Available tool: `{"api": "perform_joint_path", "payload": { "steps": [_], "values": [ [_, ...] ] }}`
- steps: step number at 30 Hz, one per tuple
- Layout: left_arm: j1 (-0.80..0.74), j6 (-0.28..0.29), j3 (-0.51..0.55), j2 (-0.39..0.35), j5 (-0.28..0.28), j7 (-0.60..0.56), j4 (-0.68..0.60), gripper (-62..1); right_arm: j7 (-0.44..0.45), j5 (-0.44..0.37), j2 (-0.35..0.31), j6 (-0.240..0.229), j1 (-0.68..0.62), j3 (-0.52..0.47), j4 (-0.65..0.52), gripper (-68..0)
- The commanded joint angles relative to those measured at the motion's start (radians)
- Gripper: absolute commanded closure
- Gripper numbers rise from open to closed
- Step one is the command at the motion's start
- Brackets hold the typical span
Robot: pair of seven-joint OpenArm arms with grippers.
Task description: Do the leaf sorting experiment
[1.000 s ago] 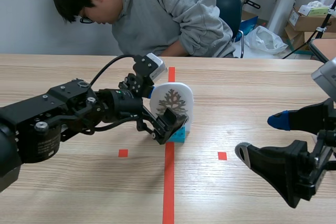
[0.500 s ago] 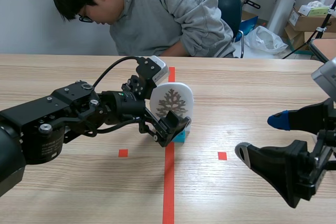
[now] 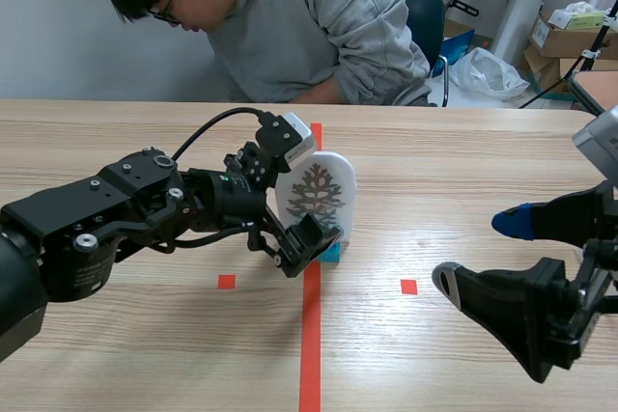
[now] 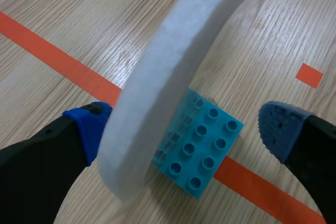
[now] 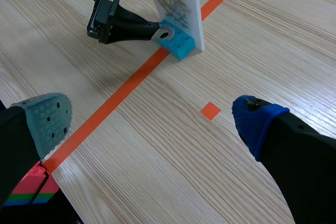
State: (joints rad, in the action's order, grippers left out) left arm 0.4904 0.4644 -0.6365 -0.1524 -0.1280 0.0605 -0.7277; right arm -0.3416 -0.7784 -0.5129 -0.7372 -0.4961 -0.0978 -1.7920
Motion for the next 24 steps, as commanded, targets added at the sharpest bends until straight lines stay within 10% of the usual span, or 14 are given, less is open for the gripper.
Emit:
{"api": "perform_joint_path", "payload": {
  "steps": [1,14,24],
  "values": [
    [0.011,-0.001,0.006,0.005,-0.013,-0.011,-0.018,-44.8,0.018,-0.011,-0.013,-0.008,0.014,-0.015,-0.014,-63.4],
    [0.011,-0.001,0.006,0.005,-0.017,-0.006,-0.018,-8.6,0.018,-0.011,-0.013,-0.008,0.014,-0.015,-0.014,-63.4],
    [0.011,0.002,0.006,0.006,-0.017,0.032,-0.020,-7.0,0.018,-0.011,-0.013,-0.008,0.014,-0.015,-0.014,-63.4]
  ]
}}
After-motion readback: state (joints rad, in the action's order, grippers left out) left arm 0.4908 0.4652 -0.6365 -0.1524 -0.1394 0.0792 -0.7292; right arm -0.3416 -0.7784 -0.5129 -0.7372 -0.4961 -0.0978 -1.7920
